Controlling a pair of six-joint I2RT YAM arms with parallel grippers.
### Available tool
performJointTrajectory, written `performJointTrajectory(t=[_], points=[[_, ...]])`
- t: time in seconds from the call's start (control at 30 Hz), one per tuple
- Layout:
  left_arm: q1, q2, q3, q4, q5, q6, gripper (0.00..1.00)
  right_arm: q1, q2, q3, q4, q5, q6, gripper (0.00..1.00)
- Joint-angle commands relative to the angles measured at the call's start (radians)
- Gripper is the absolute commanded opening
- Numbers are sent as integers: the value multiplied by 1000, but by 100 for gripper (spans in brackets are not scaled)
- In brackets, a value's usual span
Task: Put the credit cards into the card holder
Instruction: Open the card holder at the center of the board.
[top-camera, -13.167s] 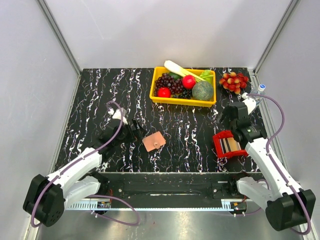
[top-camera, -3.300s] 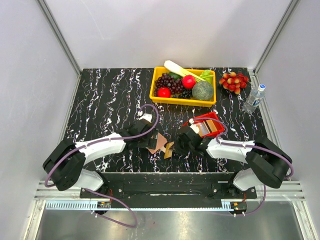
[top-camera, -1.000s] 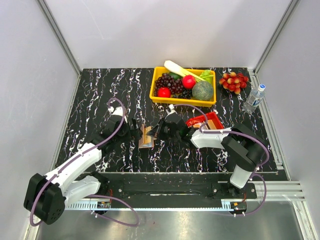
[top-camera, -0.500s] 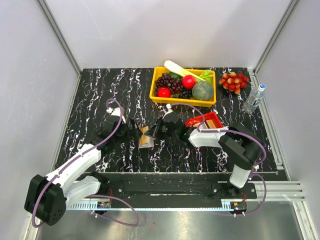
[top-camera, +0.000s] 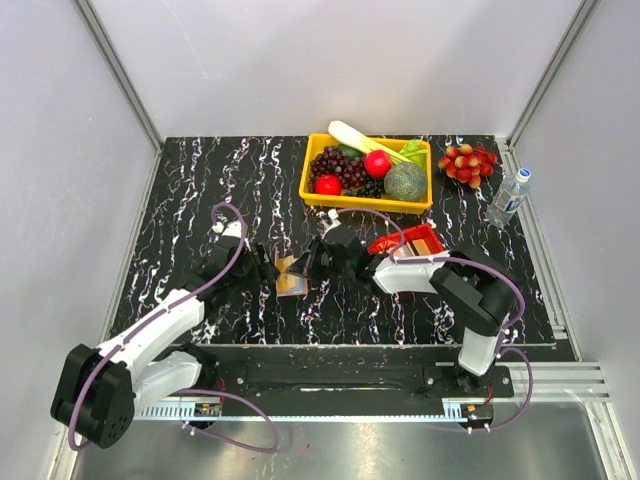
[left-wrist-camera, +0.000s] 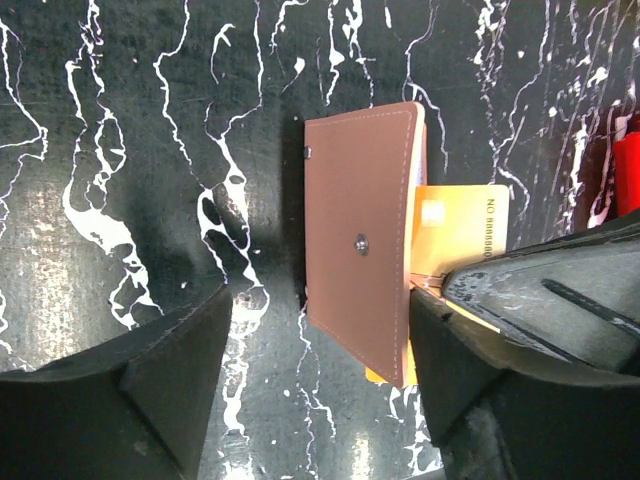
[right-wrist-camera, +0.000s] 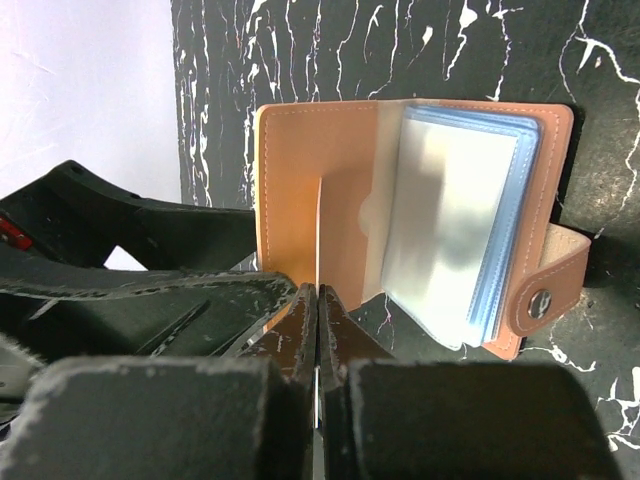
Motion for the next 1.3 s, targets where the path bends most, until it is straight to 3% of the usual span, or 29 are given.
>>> performJointTrajectory(t=[0.0,0.3,0.53,0.9,1.27], points=[[11,19,-8,37,-1,-11,68,12,5,44,28,-14,3,0],[13,30,-16,-15,-56,9,24,6,-70,23,-62,103,-70,0],[13,93,-17,-17,-50,30,0,-30,-125,-14,-102,150,-89,0],[13,174,-17,31,-20,35,0,-105,-151,-87,-99,130,-79,0],[13,159,-24,85,52,47,0,-102,-104,-38,-146,98,-105,0]])
